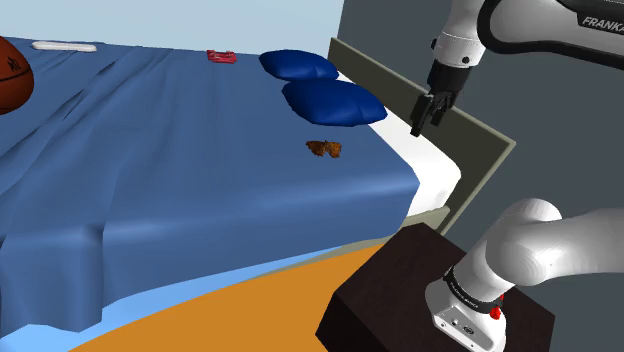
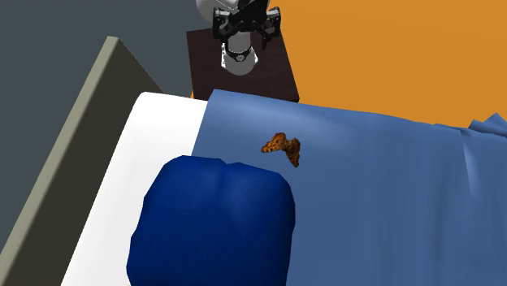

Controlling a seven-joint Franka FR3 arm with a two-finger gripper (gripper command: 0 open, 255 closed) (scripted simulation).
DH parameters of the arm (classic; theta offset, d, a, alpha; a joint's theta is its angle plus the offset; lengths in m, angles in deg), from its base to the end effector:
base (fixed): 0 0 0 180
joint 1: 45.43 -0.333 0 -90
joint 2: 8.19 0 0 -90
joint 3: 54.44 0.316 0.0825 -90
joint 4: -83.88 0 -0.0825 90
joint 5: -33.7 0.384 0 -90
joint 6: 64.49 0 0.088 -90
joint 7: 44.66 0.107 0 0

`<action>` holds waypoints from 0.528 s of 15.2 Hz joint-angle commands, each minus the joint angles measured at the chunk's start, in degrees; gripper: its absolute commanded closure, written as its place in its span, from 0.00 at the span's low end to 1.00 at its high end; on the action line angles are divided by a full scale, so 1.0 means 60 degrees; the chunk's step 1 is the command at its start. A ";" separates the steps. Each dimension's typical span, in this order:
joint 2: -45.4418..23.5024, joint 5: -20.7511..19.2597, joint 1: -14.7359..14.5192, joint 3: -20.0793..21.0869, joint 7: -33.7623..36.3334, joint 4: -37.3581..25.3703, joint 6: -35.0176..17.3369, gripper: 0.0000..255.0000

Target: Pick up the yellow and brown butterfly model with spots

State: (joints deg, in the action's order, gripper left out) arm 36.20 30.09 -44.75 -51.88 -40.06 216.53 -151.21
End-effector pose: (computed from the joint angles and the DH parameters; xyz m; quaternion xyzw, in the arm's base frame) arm 0.3043 0.0075 0.6015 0.9983 -0.0317 -0.0113 0.0477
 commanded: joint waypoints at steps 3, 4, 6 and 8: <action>-0.0457 -0.0063 -0.0200 -0.0222 -0.0652 0.0093 -0.0697 0.00; -0.0702 -0.0083 -0.0303 -0.0329 -0.0976 0.0118 -0.1037 0.00; -0.1220 -0.0098 -0.0508 -0.0528 -0.1625 0.0124 -0.1700 0.00; -0.1770 -0.0077 -0.0716 -0.0709 -0.2277 0.0075 -0.2334 0.00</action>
State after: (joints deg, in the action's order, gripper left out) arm 27.09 29.55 -48.35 -55.63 -51.64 216.49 -162.68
